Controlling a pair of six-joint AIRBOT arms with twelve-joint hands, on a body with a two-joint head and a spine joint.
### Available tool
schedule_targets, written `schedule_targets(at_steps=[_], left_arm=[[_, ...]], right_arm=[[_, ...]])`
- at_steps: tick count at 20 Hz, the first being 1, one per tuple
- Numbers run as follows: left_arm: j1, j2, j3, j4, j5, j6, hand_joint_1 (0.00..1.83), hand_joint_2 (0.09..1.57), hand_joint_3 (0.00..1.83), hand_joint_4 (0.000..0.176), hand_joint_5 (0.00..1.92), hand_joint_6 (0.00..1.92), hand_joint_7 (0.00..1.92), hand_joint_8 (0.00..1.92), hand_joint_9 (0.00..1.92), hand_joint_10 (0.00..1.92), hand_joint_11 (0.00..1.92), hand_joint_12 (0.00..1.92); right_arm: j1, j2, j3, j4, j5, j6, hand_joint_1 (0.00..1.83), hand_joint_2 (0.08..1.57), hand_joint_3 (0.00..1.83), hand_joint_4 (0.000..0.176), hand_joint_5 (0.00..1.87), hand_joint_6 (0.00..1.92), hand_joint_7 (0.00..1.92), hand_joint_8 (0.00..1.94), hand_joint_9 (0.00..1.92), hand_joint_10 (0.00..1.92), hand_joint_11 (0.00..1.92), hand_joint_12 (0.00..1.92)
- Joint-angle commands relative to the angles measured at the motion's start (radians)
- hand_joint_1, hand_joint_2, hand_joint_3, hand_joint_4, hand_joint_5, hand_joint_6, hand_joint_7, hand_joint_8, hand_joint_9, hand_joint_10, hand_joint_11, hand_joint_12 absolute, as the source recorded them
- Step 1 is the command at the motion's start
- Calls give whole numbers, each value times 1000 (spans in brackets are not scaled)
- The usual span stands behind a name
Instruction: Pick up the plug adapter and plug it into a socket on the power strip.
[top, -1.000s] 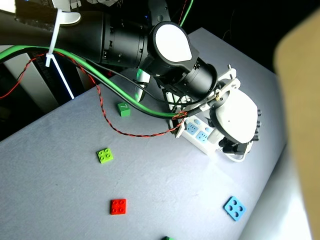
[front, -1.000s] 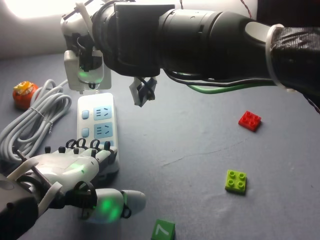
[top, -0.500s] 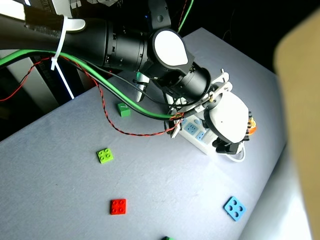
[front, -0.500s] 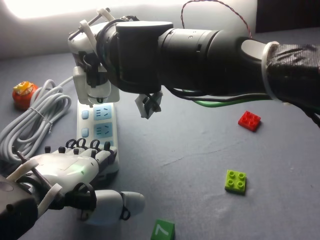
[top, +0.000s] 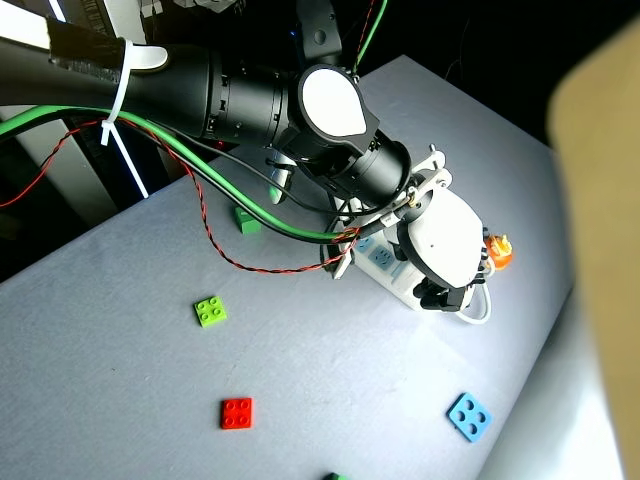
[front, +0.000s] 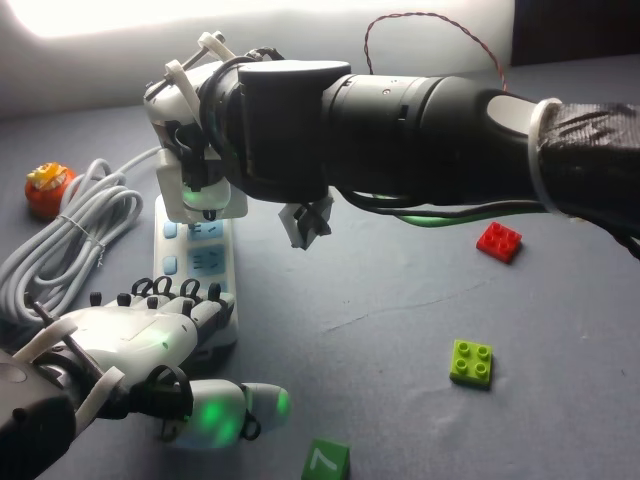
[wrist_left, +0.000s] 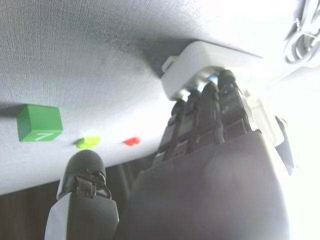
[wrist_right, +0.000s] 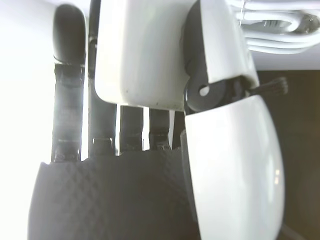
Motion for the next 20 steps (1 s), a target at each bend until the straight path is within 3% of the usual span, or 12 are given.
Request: schedule_targets(at_steps=[1,5,9,20], left_arm=[[3,-1,4,2,10,1,0,1141,0,0,0,0,0,0,0,0,0,0],[3,-1,4,2,10,1,0,1139,0,0,0,0,0,0,0,0,0,0],[3,-1,6,2,10,1,0,1145,1,0,6,2,0,0,0,0,0,0],[1,-6,10,2,10,1,0,1144,1,0,0,0,0,0,0,0,0,0]], right_arm=[[8,4,-4,-45,26,-5,1253,1077,0,0,1014,809,1131,870,1241,196,717,1132],[5,8,-4,-45,22,-10,1258,1061,0,0,1057,750,1165,802,1258,192,738,1113],[2,15,-5,37,18,-65,1255,1075,0,0,1017,806,1136,861,1246,188,716,1133],[7,3,-4,23,46,-77,1256,1070,1,0,1022,797,1152,830,1256,152,730,1102]])
